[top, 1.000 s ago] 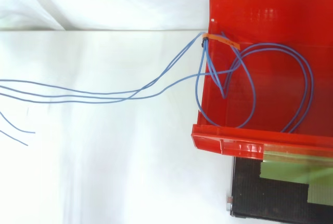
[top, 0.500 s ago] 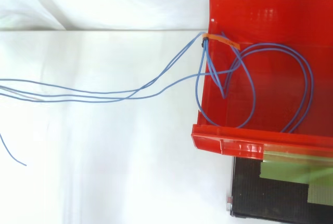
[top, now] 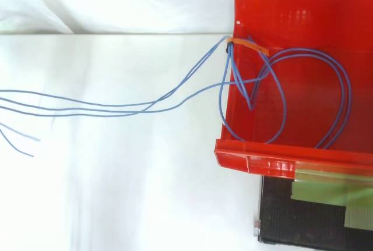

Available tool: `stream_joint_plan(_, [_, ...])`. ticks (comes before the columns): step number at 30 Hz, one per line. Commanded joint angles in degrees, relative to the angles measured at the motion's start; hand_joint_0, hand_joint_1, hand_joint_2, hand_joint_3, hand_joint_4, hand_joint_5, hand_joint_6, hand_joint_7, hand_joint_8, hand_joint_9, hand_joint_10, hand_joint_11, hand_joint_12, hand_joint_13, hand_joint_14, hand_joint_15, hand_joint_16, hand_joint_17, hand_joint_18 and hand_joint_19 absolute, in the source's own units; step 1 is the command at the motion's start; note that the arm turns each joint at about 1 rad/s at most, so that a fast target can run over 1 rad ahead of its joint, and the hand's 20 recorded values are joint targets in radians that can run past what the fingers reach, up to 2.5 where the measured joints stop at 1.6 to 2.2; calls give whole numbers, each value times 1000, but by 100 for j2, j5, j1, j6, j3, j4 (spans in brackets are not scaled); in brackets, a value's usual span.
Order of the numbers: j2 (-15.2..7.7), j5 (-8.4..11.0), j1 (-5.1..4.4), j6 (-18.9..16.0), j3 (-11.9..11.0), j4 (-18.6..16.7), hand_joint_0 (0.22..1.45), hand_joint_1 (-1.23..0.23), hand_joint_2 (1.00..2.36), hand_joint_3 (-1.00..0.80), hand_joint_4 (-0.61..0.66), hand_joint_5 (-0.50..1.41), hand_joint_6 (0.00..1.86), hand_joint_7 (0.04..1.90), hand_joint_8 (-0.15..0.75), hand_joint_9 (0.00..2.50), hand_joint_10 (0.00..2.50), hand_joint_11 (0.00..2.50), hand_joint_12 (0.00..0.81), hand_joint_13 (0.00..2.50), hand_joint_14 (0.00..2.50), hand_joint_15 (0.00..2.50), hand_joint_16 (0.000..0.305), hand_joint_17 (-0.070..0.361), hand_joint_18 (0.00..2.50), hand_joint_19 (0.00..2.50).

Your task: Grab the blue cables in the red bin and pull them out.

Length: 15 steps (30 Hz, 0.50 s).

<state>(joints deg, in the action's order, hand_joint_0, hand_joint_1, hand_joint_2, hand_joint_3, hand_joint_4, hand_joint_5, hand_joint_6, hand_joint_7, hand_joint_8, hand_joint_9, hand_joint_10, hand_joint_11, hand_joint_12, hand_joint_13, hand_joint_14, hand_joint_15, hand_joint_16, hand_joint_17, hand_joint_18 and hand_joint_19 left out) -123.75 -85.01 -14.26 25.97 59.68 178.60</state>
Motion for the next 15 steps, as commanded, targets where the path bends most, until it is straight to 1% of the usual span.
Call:
stream_joint_plan(1, [0,-16,2,0,0,0,926,-937,1018,-618,248,821,14,689,221,1243,732,1772,295,1349,233,1649,39,88,787,1071])
stream_joint_plan(3, [0,-24,11,0,0,0,929,-946,1018,-609,239,814,15,687,221,1237,736,1758,303,1347,228,1646,39,88,785,1071])
stream_joint_plan(4, [0,-24,2,0,0,0,933,-954,1018,-607,238,812,15,686,230,1233,730,1790,309,1344,225,1643,39,88,781,1065])
stream_joint_plan(13, [0,-24,11,0,0,-9,935,-986,1017,-625,242,775,14,676,229,1147,765,1743,303,1307,214,1645,40,89,750,1074])
stream_joint_plan(15, [0,-51,11,0,0,0,937,-987,1017,-643,247,773,14,674,229,1133,778,1731,299,1300,205,1643,40,90,751,1067])
